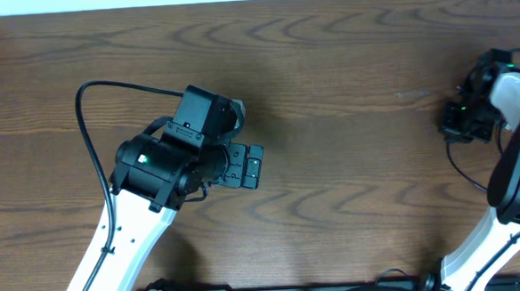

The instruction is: Untangle cables

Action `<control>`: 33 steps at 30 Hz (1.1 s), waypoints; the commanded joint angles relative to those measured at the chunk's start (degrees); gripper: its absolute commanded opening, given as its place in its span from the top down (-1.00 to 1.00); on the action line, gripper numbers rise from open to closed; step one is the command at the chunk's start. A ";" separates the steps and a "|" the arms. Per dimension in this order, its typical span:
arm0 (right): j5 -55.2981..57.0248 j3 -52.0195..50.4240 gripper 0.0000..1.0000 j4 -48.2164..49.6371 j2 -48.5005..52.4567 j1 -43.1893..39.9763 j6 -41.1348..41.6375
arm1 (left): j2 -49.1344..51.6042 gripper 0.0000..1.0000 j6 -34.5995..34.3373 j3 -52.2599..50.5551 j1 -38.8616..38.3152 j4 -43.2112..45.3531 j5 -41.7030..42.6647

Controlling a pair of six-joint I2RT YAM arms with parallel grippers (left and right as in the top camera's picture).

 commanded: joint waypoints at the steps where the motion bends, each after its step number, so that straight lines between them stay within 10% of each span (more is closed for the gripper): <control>1: -3.58 8.35 0.98 -3.91 -2.34 -4.15 -0.35 | 0.02 -0.91 0.13 -0.11 -0.02 -0.15 -0.11; 11: 0.94 43.80 0.98 -15.96 -5.14 -19.10 3.85 | 0.02 -0.92 0.13 -0.20 -0.02 -1.62 -0.11; 12: 5.62 44.65 0.64 -16.61 -5.14 -22.12 8.22 | 0.02 -0.91 0.13 -0.33 -0.02 -2.14 -0.11; 13: 6.54 44.52 -0.68 -17.57 -4.96 -26.34 10.73 | 0.02 -0.91 0.13 -0.76 -0.02 -2.12 -0.11; 14: 4.85 44.37 -0.99 -17.62 -4.83 -27.76 10.88 | 0.02 -0.92 0.13 -0.92 -0.02 -2.03 -0.13; 33: -41.57 44.33 -0.98 -24.92 -17.55 -27.96 -3.74 | -11.82 -0.90 1.86 -0.92 0.00 3.26 -6.80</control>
